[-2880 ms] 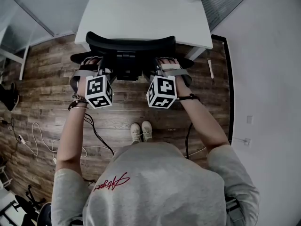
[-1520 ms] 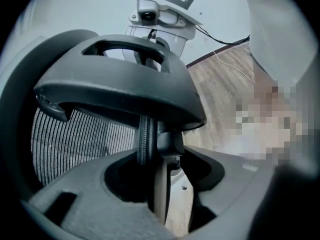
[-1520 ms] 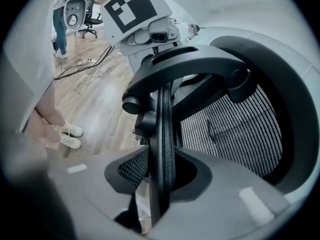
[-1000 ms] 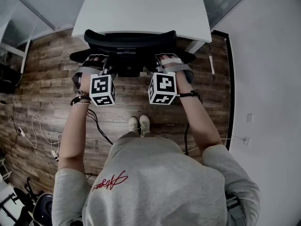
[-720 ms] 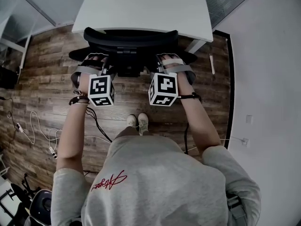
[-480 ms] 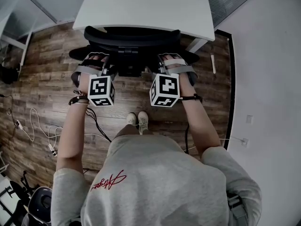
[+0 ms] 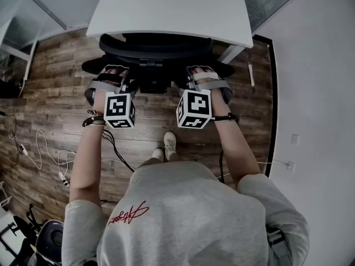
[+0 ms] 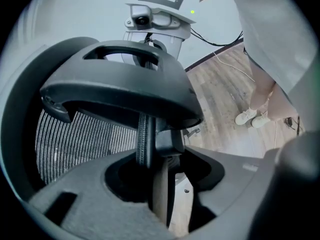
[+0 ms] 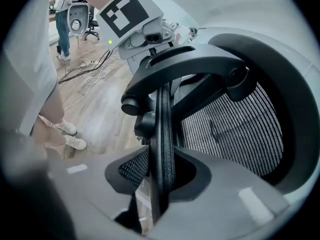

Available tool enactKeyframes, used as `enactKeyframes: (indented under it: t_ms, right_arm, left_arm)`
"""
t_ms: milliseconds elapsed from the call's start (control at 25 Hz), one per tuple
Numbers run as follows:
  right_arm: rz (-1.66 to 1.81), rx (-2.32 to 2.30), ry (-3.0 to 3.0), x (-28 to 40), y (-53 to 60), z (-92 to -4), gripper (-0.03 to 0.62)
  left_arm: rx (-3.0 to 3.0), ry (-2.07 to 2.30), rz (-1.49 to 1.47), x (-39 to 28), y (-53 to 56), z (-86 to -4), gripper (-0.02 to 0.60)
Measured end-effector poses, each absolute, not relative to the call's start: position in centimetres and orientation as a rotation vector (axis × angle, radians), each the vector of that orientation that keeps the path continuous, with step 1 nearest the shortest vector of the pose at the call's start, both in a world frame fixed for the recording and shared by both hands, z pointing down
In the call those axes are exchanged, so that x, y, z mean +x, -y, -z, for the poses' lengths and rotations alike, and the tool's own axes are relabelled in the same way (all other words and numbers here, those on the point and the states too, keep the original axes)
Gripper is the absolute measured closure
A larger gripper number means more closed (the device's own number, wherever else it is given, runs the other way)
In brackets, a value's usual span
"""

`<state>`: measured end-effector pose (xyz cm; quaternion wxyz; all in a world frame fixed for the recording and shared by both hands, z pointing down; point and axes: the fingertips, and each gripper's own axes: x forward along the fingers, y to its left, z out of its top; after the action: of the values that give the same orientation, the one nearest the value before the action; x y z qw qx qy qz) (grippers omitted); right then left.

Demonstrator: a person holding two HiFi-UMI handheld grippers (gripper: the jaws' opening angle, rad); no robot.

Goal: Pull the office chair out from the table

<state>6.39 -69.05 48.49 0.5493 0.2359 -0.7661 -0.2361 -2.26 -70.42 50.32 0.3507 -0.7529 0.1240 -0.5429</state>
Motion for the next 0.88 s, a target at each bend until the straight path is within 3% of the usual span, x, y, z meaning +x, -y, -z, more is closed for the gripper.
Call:
enactKeyframes:
  t_ms: [880]
  right_arm:
    - [0.523,0.572,1.809,5.2,64.7,-48.7,0.480]
  left_arm:
    - [-1.948,-0.283,1.357,-3.3,66.0,-50.5,0.385]
